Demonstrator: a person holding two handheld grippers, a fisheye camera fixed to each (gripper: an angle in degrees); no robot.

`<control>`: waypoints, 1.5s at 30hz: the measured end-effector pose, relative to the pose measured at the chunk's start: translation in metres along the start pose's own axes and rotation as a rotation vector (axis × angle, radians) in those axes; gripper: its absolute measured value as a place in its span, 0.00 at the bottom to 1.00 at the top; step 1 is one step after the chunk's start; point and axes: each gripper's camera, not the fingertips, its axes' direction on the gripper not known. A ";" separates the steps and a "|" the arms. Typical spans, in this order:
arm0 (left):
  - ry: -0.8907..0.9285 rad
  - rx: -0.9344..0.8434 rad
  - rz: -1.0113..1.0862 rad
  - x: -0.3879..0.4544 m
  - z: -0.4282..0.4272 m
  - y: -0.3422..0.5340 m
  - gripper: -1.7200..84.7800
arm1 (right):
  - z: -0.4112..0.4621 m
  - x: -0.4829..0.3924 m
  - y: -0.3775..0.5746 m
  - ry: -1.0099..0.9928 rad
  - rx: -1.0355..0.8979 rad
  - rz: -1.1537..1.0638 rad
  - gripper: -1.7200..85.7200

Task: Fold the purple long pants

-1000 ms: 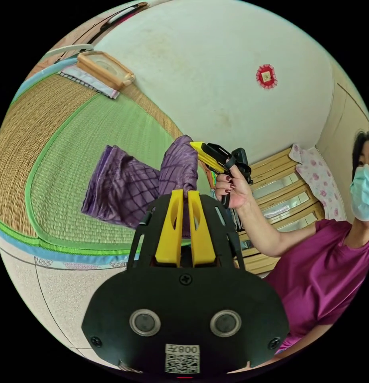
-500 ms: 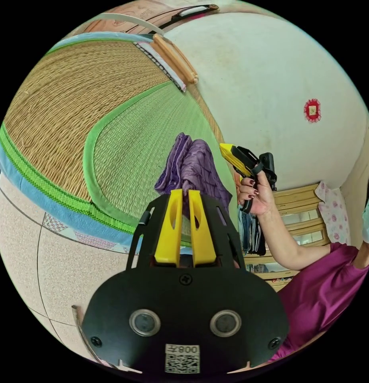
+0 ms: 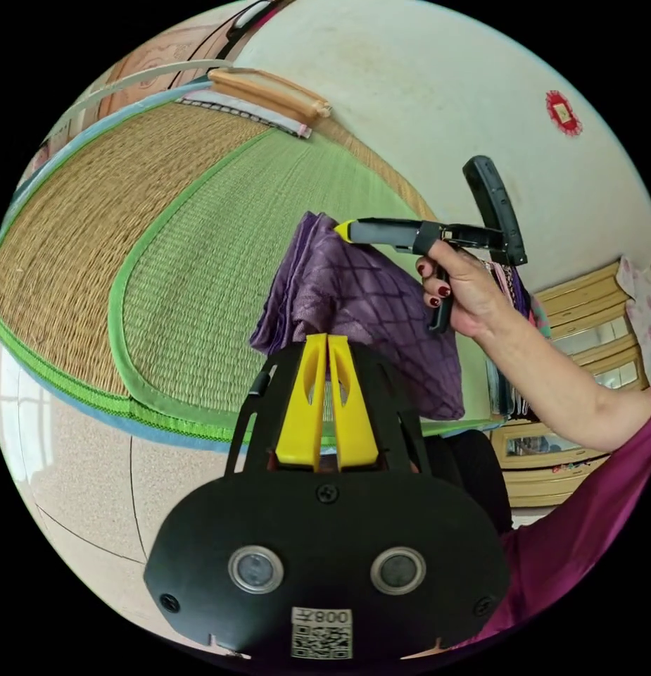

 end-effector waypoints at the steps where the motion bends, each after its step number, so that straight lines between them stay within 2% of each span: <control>1: 0.014 0.012 0.002 0.001 0.004 0.003 0.02 | 0.000 -0.003 -0.003 0.011 -0.001 -0.011 0.02; 6: 0.006 0.034 -0.009 0.018 0.004 0.012 0.02 | -0.005 -0.001 -0.010 -0.042 0.039 -0.014 0.02; 10: -0.070 0.113 0.035 0.044 -0.011 0.014 0.02 | -0.006 0.004 -0.020 -0.070 0.009 0.008 0.02; 13: -0.075 0.031 0.019 0.039 0.005 0.006 0.02 | -0.006 0.004 -0.028 -0.053 -0.010 0.000 0.02; 16: -0.033 0.058 -0.025 0.045 0.002 0.007 0.02 | -0.017 0.017 -0.025 -0.110 -0.020 0.033 0.02; 18: -0.061 0.086 -0.011 0.063 -0.005 0.011 0.02 | -0.048 0.036 -0.002 -0.168 0.063 0.064 0.02; 21: 0.052 0.092 0.057 0.096 -0.002 0.018 0.02 | -0.098 0.059 0.058 -0.148 0.160 0.072 0.02; 24: 0.072 0.021 0.130 0.128 0.018 0.017 0.02 | -0.120 0.091 0.133 -0.089 0.158 0.155 0.02; 26: 0.020 -0.027 0.087 0.135 0.035 0.012 0.02 | -0.116 0.110 0.168 -0.053 0.118 0.221 0.02; 29: 0.038 -0.030 0.072 0.140 0.042 0.007 0.02 | -0.094 0.145 0.202 -0.030 0.057 0.336 0.02; 32: 0.007 -0.039 0.063 0.159 0.032 0.004 0.02 | -0.078 0.163 0.212 -0.080 0.041 0.369 0.02; 37: 0.149 0.005 0.151 0.215 0.022 -0.001 0.02 | -0.098 0.153 0.234 -0.089 0.109 0.315 0.02; 41: 0.056 -0.150 0.195 0.251 0.068 -0.011 0.02 | -0.110 0.176 0.278 -0.029 0.163 0.394 0.02; 45: 0.115 -0.122 0.139 0.258 0.060 -0.015 0.02 | -0.094 0.214 0.305 -0.086 0.154 0.470 0.02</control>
